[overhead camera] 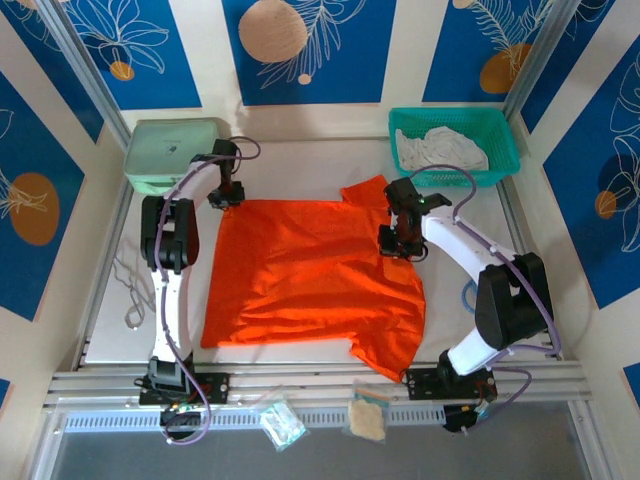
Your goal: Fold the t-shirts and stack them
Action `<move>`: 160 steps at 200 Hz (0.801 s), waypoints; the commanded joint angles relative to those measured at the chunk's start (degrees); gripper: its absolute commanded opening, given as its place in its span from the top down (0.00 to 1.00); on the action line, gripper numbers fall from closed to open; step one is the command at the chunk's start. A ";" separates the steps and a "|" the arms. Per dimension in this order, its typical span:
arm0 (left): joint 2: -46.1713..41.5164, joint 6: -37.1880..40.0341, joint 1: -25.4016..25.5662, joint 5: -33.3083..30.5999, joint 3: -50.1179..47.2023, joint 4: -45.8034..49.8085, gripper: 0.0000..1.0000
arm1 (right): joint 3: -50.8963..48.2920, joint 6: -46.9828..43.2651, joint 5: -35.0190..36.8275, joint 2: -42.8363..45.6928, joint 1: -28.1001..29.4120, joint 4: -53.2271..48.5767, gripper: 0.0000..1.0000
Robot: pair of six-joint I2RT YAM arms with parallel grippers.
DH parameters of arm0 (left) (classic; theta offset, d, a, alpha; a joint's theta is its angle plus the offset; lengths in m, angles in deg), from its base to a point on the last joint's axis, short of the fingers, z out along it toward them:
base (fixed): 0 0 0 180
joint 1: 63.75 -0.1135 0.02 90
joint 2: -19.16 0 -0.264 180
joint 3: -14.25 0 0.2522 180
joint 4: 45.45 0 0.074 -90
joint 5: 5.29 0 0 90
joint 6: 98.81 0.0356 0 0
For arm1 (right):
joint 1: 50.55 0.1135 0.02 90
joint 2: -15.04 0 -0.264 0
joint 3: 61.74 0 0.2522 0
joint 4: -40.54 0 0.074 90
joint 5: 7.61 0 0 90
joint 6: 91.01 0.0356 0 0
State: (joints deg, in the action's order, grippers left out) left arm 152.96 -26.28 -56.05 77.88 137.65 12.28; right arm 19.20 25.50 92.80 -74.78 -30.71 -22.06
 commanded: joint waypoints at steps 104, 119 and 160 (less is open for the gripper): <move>-17.26 -2.18 -0.59 3.96 -14.78 -1.88 1.00 | 47.00 -14.73 1.11 -39.45 -6.37 -7.78 0.37; -16.84 -1.95 -0.58 3.87 -14.64 -1.74 1.00 | 52.38 -15.51 2.94 -44.56 -6.45 -10.33 0.37; -15.04 -1.17 -0.59 2.42 -13.68 -1.30 1.00 | 55.69 -17.83 7.72 -50.17 -6.55 -10.64 0.45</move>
State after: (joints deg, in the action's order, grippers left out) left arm 136.50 -28.16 -56.09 81.38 122.33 9.48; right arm 72.27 10.46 97.22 -123.44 -37.23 -29.20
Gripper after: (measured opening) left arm 0.056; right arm 0.575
